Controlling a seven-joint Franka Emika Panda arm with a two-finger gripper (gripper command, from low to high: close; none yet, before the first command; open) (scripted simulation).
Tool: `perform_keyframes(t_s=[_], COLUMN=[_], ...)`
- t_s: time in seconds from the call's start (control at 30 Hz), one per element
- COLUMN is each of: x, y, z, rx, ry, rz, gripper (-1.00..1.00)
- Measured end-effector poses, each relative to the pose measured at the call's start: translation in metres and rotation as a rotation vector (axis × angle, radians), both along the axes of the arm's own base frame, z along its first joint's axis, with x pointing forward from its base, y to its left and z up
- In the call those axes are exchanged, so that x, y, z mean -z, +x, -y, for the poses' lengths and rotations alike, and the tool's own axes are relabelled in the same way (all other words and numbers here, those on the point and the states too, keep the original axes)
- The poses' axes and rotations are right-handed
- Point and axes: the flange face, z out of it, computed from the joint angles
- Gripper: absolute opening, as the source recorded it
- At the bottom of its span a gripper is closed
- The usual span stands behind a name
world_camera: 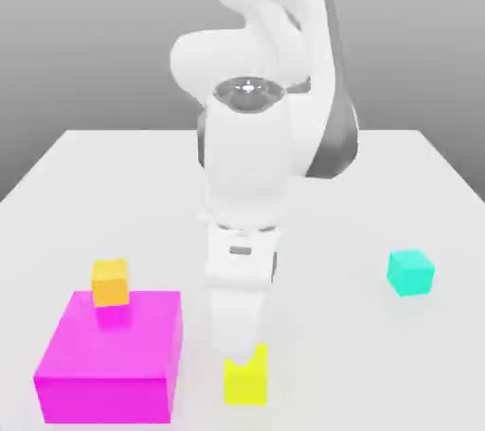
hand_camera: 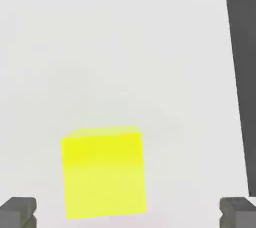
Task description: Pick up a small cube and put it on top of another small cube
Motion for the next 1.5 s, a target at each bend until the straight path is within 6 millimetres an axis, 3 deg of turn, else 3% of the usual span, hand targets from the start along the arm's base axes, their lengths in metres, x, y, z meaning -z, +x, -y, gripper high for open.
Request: perform_keyframes(t_s=[0.1,0.13,0.37,0.57,0.63,0.73,0.9,1.0,1.37,1.5], x=[0.034,0.045,0.047,-0.010,-0.020,-0.032,-0.048,-0.055,-0.071,-0.064], y=[-0.001,-0.002,-0.002,-0.003,-0.009,-0.024,-0.062,-0.089,-0.207,-0.216], z=[0.000,0.000,0.000,-0.004,-0.031,-0.086,-0.159,-0.192,-0.276,-0.280], rx=[-0.008,-0.009,-0.009,-0.026,-0.140,-0.366,-0.725,-0.929,-1.676,-1.740], ry=[0.000,0.000,0.000,0.002,0.011,0.022,0.034,0.035,0.001,-0.024], rz=[-0.004,-0.004,-0.007,-0.007,-0.005,-0.001,0.003,0.004,-0.003,-0.010], gripper=[0.00,-1.00,-1.00,-1.00,-1.00,-1.00,-1.00,-1.00,-1.00,-1.00])
